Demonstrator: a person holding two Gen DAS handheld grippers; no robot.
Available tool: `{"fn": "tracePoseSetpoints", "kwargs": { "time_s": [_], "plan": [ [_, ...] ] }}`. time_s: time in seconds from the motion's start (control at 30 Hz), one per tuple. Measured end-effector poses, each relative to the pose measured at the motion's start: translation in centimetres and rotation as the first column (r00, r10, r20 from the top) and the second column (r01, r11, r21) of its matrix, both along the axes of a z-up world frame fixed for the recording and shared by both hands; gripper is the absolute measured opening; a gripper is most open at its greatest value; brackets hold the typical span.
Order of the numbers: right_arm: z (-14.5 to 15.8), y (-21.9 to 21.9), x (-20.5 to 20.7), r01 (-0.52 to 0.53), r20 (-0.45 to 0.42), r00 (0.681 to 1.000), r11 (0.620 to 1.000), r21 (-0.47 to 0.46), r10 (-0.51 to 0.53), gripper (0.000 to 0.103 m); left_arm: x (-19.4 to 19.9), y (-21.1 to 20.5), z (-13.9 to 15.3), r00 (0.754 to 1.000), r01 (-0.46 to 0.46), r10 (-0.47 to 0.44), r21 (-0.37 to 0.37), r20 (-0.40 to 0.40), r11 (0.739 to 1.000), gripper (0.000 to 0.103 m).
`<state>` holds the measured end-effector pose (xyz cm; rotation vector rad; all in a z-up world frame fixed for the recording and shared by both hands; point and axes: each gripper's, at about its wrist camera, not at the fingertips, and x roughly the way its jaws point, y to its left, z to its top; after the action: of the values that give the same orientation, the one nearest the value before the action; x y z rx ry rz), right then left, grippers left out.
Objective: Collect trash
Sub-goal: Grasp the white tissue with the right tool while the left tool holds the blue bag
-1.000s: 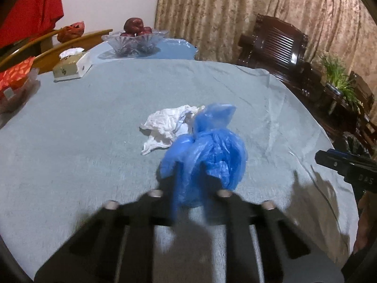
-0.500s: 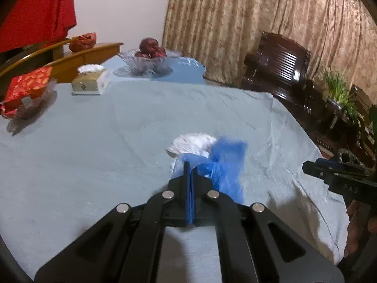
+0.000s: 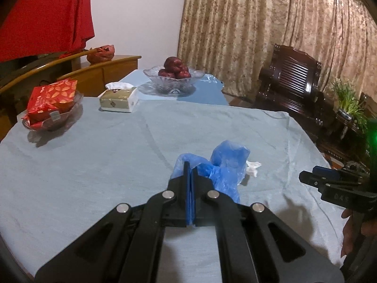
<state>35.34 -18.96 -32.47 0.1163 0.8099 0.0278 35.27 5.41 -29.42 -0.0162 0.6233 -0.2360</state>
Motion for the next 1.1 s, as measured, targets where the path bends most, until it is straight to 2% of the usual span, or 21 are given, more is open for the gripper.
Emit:
{"fn": "tracePoseSetpoints", "kwargs": {
  "time_s": [0.43, 0.9, 0.97, 1.0, 1.07, 1.1],
  "plan": [
    [-1.8, 4.2, 4.9, -0.046, -0.025, 0.999, 0.999, -0.022, 0.045, 0.052, 3.1, 5.5, -2.3, 0.998, -0.05, 0.05, 0.003, -0.04, 0.999, 0.0],
    [-5.6, 7.4, 10.5, -0.026, -0.094, 0.995, 0.999, -0.043, 0.022, 0.052, 6.6, 7.2, -3.1, 0.998, -0.037, 0.038, 0.012, -0.049, 0.999, 0.0],
    [-6.4, 7.4, 10.9, -0.028, -0.12, 0.993, 0.998, -0.052, 0.021, 0.04, 6.7, 7.2, -3.2, 0.998, -0.038, 0.038, 0.009, -0.052, 0.999, 0.0],
    [-6.6, 7.4, 11.1, -0.028, -0.125, 0.992, 0.998, -0.057, 0.021, 0.038, 6.6, 7.2, -3.2, 0.998, -0.038, 0.039, 0.01, -0.052, 0.999, 0.0],
    [-6.6, 7.2, 11.0, -0.039, -0.126, 0.992, 0.998, -0.053, 0.032, 0.022, 6.7, 7.2, -3.1, 0.998, -0.035, 0.036, 0.012, -0.051, 0.999, 0.0],
    [-6.6, 7.0, 11.0, -0.042, -0.129, 0.991, 0.998, -0.045, 0.036, 0.02, 6.7, 7.1, -3.0, 0.998, -0.034, 0.034, 0.012, -0.05, 0.999, 0.0]
  ]
}}
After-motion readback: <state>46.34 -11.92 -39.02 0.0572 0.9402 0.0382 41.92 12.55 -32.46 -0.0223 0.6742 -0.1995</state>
